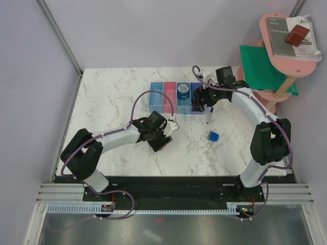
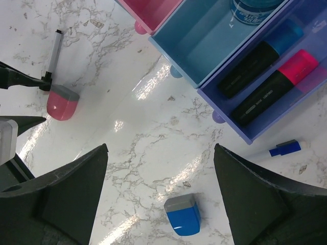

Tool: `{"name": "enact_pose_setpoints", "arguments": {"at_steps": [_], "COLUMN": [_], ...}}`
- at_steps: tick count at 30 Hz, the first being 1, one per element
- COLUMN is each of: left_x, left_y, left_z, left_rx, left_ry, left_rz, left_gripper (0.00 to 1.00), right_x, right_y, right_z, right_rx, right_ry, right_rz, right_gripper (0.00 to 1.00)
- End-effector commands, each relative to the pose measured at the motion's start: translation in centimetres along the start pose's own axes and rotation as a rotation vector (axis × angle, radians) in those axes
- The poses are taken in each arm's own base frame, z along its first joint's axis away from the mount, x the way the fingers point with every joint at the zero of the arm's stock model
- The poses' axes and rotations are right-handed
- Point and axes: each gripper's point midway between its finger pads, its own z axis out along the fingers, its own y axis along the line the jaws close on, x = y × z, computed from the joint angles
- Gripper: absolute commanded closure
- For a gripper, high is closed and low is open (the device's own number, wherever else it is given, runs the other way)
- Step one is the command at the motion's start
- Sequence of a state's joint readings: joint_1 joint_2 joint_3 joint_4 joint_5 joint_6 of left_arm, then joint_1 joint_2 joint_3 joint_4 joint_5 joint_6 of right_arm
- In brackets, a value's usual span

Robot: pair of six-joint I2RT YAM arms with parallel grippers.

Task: Sort the stationery into containers
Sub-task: Pick up the stationery from the center of the board.

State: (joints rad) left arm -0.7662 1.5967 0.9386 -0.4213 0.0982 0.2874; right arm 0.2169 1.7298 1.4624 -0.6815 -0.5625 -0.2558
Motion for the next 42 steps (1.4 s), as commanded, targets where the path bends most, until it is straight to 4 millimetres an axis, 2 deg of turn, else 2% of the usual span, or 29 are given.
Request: {"name": "enact_pose_setpoints", "arguments": {"at_steps": [1, 4, 6, 11, 23, 34, 37, 42], "left_x": [-2.4, -2.0, -1.5, -1.5, -0.8, -1.1, -0.5, -1.1], "left_y": [-0.6, -0.4, 0.6, 1.7, 2.4, 3.6, 4.1, 4.1], "left_z": [-0.8, -0.1, 0.0, -0.8, 0.7, -1.2, -0.6, 1.3], "left_rx": [0.026, 0.007, -0.042, -0.099, -0.122, -0.193, -0.222, -0.208], "left_ry": [-0.072, -0.048, -0.024, -0.031, -0.004, -0.028, -0.011, -0.03], "left_rz": [-0.032, -0.02, 0.005, 0.081, 0.133, 0.195, 0.205, 0.187], "left_gripper": [0.34, 0.35, 0.35, 0.35, 0.37, 0.37, 0.37, 0.38], "right_x": [-0.3, -0.5, -0.5, 0.0, -0.3, 0.1, 0.0, 0.0], "right_y": [0.7, 0.8, 1.0, 1.0, 1.6, 1.9, 1.9, 2.1], "right_z": [-0.9, -0.9, -1.1, -1.1, -1.5, -1.4, -1.5, -1.6], "right_rx": [0.0, -0.006, -0.008, -0.008, -0.021, -0.037, -0.038, -0.041], "right_ry": [-0.012, -0.018, -0.021, -0.015, -0.03, -0.023, -0.026, -0.028], "right_rz": [-0.021, -0.016, -0.018, -0.017, -0.006, 0.004, 0.005, 0.009], "right_gripper": [0.08, 0.08, 0.08, 0.07, 0.07, 0.07, 0.07, 0.07]}}
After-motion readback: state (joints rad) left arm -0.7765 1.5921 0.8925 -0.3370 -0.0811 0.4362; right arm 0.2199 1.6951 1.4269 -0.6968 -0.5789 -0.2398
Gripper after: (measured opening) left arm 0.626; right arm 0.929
